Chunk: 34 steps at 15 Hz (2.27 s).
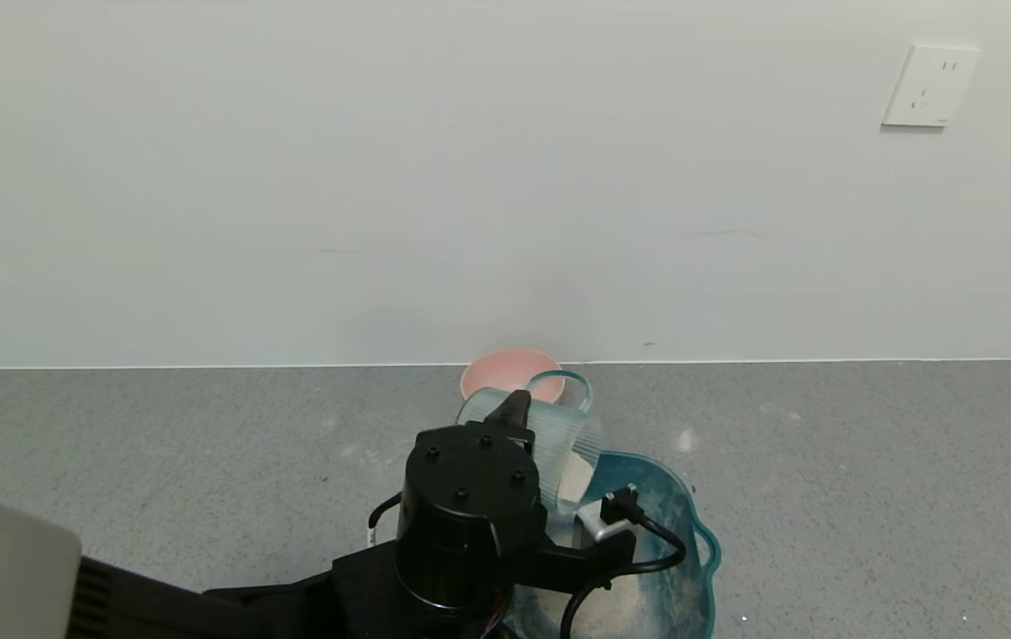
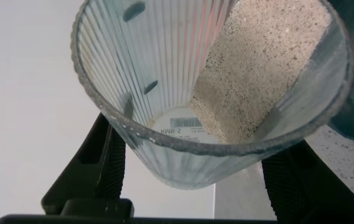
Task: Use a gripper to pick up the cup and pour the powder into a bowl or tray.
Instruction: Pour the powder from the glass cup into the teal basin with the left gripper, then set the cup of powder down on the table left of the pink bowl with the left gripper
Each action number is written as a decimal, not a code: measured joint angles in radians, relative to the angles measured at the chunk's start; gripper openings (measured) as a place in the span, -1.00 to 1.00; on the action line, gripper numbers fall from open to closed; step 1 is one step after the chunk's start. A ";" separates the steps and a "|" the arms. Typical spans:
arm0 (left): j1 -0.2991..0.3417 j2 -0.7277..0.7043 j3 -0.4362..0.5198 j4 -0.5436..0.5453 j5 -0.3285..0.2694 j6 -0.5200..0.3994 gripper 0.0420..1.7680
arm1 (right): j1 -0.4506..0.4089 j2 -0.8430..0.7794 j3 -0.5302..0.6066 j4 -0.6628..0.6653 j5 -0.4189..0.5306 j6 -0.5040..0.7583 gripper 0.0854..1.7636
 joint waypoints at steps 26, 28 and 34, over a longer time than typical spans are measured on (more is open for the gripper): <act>0.381 -0.217 0.198 -0.006 -0.208 -1.102 0.41 | 0.000 0.000 0.000 0.000 0.000 0.000 0.94; 0.415 -0.210 0.203 -0.010 -0.259 -1.169 0.41 | 0.000 0.000 0.000 0.000 0.000 0.000 0.94; 0.530 -0.116 0.183 -0.097 -0.369 -1.347 0.40 | 0.000 0.000 0.000 0.000 0.000 0.000 0.94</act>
